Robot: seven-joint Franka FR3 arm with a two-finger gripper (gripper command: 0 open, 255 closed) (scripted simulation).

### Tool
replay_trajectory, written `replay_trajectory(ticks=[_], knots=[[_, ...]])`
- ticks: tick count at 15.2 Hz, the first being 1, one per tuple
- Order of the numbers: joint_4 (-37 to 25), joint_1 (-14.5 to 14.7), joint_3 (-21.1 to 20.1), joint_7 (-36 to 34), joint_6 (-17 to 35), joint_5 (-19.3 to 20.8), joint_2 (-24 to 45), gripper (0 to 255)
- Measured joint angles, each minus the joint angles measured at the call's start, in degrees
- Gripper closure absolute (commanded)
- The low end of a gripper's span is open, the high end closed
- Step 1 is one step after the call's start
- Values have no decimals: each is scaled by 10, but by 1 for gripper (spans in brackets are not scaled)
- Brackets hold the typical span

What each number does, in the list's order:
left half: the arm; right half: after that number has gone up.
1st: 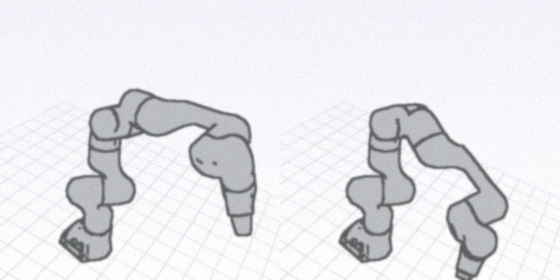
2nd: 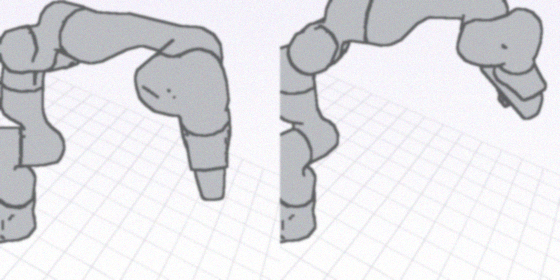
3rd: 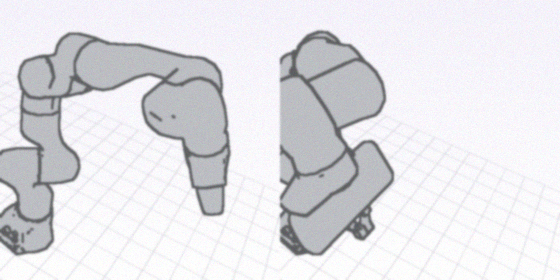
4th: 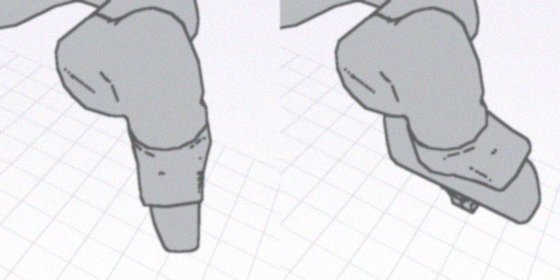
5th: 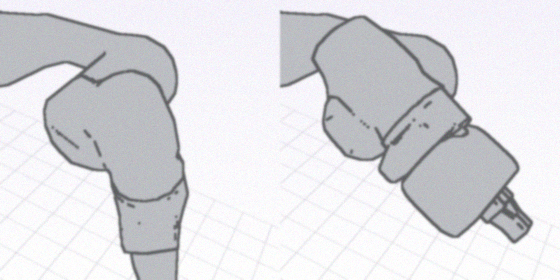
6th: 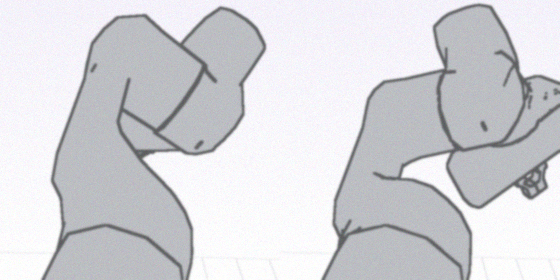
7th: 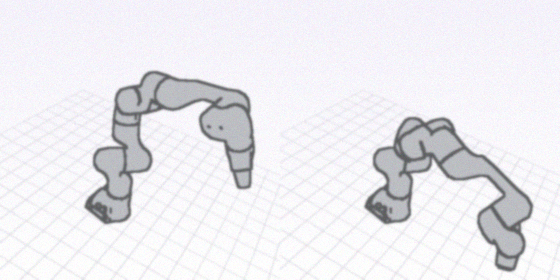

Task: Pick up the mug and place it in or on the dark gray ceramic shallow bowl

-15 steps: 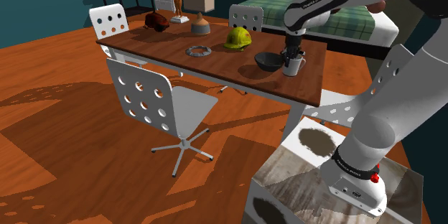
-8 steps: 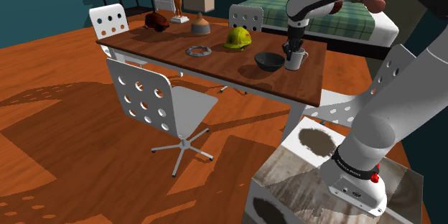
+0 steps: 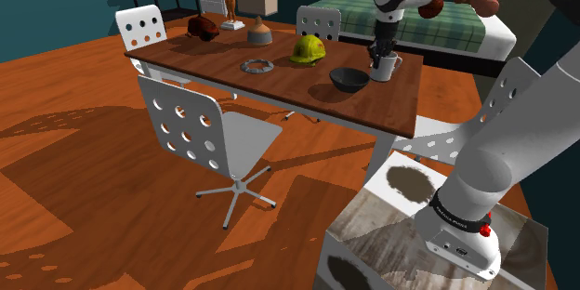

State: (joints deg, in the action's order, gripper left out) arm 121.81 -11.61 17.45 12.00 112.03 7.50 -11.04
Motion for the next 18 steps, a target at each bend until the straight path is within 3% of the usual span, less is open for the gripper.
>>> replay_trajectory(ticks=[4, 14, 18], knots=[[-65, 3, 3, 9, -21, -15, 46, 255], [-396, -19, 9, 52, -118, -94, 289, 255], [-410, -24, 7, 55, -106, -102, 317, 255]])
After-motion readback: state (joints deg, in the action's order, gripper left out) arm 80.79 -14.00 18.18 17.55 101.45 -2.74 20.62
